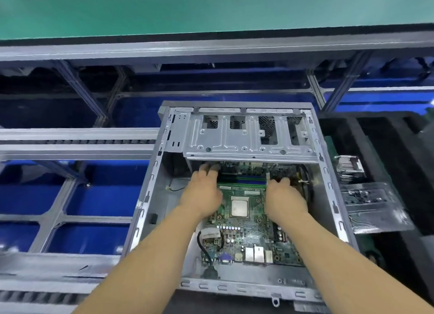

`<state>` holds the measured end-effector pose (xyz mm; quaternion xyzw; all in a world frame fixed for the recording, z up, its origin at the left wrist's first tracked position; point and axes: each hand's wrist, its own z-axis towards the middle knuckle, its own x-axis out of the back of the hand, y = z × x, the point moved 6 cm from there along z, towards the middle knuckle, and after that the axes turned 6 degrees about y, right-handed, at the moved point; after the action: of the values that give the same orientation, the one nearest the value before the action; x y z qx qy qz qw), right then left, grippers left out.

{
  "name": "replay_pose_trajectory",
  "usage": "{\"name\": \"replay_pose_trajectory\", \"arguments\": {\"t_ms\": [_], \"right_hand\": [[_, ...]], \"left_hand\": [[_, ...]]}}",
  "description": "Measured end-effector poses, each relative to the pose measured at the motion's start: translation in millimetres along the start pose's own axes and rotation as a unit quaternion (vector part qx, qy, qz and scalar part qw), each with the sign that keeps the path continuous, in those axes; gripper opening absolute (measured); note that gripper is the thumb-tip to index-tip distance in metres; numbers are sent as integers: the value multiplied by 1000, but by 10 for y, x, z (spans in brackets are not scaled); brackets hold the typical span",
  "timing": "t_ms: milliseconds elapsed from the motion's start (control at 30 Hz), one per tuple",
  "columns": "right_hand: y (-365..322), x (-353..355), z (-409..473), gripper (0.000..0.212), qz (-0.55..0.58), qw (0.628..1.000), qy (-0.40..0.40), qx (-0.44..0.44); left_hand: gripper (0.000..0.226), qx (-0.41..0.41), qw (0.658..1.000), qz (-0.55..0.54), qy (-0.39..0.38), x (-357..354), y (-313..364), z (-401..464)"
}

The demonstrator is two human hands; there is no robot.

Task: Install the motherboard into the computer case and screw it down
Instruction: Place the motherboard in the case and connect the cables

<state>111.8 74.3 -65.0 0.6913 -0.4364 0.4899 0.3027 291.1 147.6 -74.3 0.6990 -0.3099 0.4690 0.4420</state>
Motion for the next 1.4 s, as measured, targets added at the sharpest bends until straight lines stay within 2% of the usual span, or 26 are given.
{"name": "replay_pose_trajectory", "arguments": {"t_ms": [133, 367, 500, 600, 733, 767, 800, 867, 933, 1000, 1133, 1267, 1400], "right_hand": [[4, -30, 8, 31, 6, 999, -32, -41], [-16, -97, 49, 35, 7, 996, -87, -27], [-25, -104, 47, 28, 9, 995, -98, -30], [-39, -50, 31, 17, -8, 996, -88, -24], [-242, 153, -187, 4, -49, 996, 25, 64], [-339, 130, -273, 14, -44, 994, 7, 98], [-419, 70, -367, 29, -28, 991, -48, 121], [-489, -108, -514, 52, -42, 971, -196, 127], [-489, -207, -574, 63, -92, 945, -283, 135], [-506, -264, -612, 66, -67, 931, -333, 132], [-534, -377, -625, 44, -53, 928, -343, 137], [-531, -508, -649, 45, -108, 916, -346, 172], [-559, -547, -660, 45, -91, 914, -342, 198]], "left_hand": [[58, 20, 998, -40, -52, -121, -33, 7], [63, 55, 994, -81, -45, -113, -71, 22], [65, 67, 994, -83, -35, -114, -110, 21], [61, 70, 993, -96, -28, -116, -105, 19], [57, 56, 994, -85, -36, -129, -101, 16], [56, 56, 994, -82, -38, -131, -108, 17], [56, 56, 994, -80, -39, -134, -111, 17], [55, 55, 995, -76, -43, -144, -103, 21], [55, 54, 995, -72, -46, -149, -96, 22], [55, 56, 995, -69, -49, -151, -99, 21], [55, 57, 994, -74, -59, -144, -80, 7], [49, 70, 993, -71, -63, -122, -93, 5], [39, 76, 994, -46, -68, -101, -102, -21]]}}
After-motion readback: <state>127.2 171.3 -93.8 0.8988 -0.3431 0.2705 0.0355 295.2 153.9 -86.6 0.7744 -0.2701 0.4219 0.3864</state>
